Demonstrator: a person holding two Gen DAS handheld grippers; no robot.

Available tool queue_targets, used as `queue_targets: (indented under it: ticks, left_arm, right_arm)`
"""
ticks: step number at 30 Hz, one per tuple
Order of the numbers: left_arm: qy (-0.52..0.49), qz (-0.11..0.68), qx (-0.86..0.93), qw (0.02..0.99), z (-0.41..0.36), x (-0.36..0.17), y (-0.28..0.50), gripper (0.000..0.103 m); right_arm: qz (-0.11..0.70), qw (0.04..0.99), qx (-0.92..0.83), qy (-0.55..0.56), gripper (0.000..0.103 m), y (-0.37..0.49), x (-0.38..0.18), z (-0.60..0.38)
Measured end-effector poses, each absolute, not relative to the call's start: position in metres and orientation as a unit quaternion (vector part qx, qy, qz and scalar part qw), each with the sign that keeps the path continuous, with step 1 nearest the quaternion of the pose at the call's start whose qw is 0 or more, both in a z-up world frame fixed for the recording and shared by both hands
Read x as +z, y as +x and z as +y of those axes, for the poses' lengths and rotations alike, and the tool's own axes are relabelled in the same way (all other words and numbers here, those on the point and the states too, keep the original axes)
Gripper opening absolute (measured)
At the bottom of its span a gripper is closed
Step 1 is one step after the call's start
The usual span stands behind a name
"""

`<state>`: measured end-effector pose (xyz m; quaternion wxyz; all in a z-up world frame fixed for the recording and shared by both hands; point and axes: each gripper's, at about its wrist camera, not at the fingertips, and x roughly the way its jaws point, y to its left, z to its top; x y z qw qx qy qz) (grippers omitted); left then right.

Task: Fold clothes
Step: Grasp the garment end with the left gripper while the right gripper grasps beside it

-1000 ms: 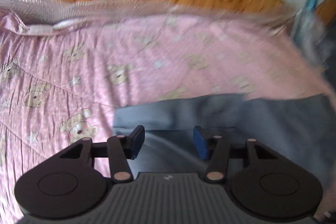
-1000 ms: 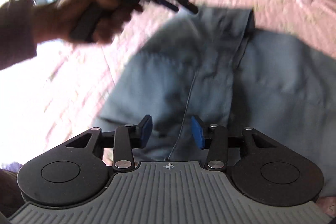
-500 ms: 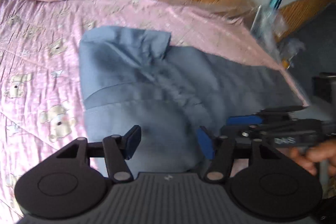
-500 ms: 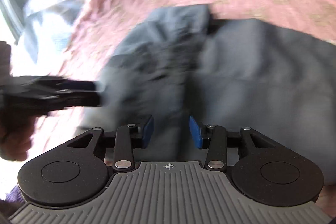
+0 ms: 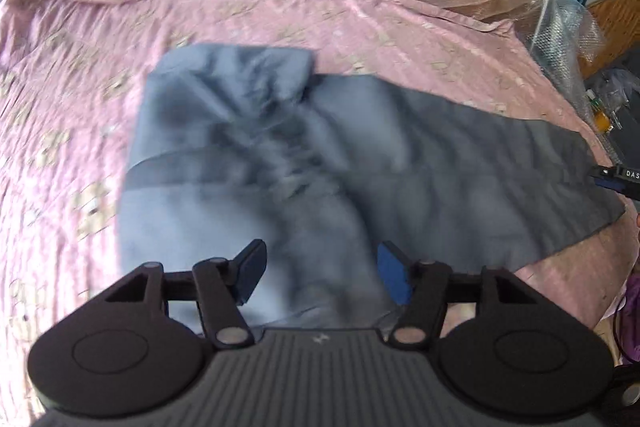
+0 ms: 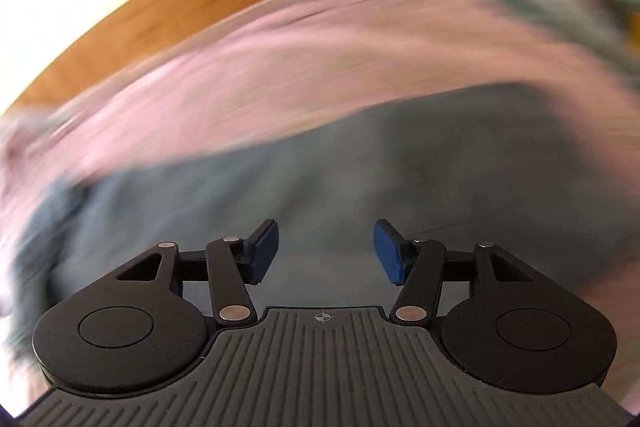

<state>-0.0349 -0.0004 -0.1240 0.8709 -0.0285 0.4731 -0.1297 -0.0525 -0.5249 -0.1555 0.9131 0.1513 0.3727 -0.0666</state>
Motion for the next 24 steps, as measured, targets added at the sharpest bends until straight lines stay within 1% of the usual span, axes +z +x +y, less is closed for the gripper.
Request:
queue_targets:
  ticks: [2, 6, 9, 12, 13, 15, 17, 18, 19, 20, 21, 24]
  left_arm:
    - [-0.026, 0.471, -0.152, 0.869, -0.047, -0.116, -0.025, 0.063]
    - [-0.020, 0.466, -0.209, 0.859, -0.150, -0.101, -0.001, 0.063]
    - [-0.008, 0.464, -0.268, 0.844, -0.238, -0.091, 0.016, 0.063]
    - [-0.010, 0.468, -0.319, 0.824, -0.318, -0.087, 0.036, 0.065]
    - [-0.014, 0.471, -0.335, 0.816, -0.343, -0.087, 0.043, 0.066]
    - [-0.025, 0.481, -0.365, 0.797, -0.394, -0.089, 0.060, 0.068]
    - [-0.023, 0.493, -0.383, 0.781, -0.442, -0.092, 0.073, 0.070]
    - [-0.019, 0.498, -0.391, 0.774, -0.464, -0.095, 0.078, 0.071]
    - [-0.012, 0.505, -0.396, 0.767, -0.484, -0.100, 0.083, 0.074]
    - [-0.001, 0.512, -0.397, 0.761, -0.502, -0.106, 0.086, 0.076]
    - [0.009, 0.519, -0.399, 0.756, -0.518, -0.113, 0.088, 0.076]
    - [0.038, 0.535, -0.389, 0.749, -0.554, -0.133, 0.092, 0.077]
  right_arm:
    - [0.363, 0.909, -0.122, 0.163, 0.061, -0.061, -0.163, -0.594]
    - [0.384, 0.896, -0.130, 0.182, 0.061, -0.068, -0.193, -0.675]
    - [0.405, 0.887, -0.087, 0.201, 0.059, -0.062, -0.218, -0.682]
    - [0.409, 0.891, -0.072, 0.182, 0.054, -0.057, -0.214, -0.674]
    - [0.404, 0.891, -0.075, 0.192, 0.054, -0.057, -0.213, -0.674]
    - [0.394, 0.891, -0.081, 0.211, 0.048, -0.057, -0.210, -0.673]
    - [0.385, 0.890, -0.088, 0.226, 0.049, -0.064, -0.207, -0.674]
    - [0.388, 0.892, -0.084, 0.217, 0.050, -0.067, -0.204, -0.669]
    - [0.395, 0.895, -0.076, 0.194, 0.038, -0.067, -0.202, -0.663]
    - [0.400, 0.898, -0.065, 0.172, 0.020, -0.067, -0.199, -0.657]
    - [0.396, 0.905, -0.049, 0.149, 0.008, -0.068, -0.194, -0.650]
    - [0.371, 0.925, -0.023, 0.075, 0.007, -0.076, -0.174, -0.623]
